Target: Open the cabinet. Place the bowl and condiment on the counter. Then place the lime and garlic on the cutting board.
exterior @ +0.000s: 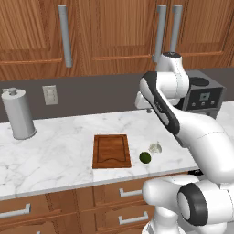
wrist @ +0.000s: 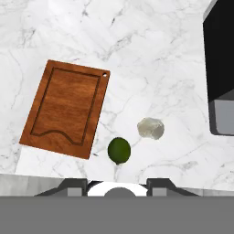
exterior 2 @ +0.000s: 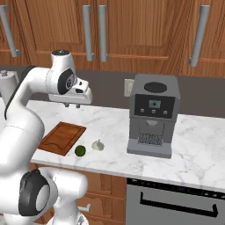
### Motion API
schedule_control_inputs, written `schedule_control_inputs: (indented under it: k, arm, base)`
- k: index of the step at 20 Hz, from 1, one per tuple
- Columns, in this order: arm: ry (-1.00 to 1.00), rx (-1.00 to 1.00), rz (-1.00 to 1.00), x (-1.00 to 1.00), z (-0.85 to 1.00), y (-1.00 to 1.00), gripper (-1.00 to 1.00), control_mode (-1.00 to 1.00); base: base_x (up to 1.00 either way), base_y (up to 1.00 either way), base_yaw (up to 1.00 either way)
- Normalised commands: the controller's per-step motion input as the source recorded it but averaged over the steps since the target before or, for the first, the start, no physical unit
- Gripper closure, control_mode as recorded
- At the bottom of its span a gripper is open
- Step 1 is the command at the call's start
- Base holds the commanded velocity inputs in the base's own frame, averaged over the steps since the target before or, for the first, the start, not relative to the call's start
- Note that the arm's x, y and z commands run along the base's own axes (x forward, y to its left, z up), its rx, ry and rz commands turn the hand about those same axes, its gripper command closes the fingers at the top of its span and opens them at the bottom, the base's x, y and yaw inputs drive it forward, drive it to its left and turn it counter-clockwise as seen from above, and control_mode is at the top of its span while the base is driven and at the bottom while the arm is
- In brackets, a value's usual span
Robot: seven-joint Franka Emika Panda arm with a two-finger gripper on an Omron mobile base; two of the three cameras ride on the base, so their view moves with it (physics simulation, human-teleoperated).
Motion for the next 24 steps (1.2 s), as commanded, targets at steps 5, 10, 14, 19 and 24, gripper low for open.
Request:
schedule_control_inputs:
  k: [5,10,14,19,24]
  arm:
    - [0.00,0.00,0.00,0.00,-0.01,0.00,-1.00,-1.00]
    - [-0.11,-0.04,0.00,-0.03,0.00,0.00,-1.00,-1.00]
    - [-0.23,-0.09,0.00,-0.09,0.00,-0.01,-1.00,-1.00]
    - [-0.27,-0.11,0.00,-0.10,0.00,-0.06,-1.00,-1.00]
    - [-0.30,-0.07,0.00,-0.03,0.00,-0.08,-1.00,-1.00]
  base:
    - [0.00,0.00,0.00]
    - [0.00,0.00,0.00]
    - [0.00,0.00,0.00]
    - [0.00,0.00,0.00]
    - [0.00,0.00,0.00]
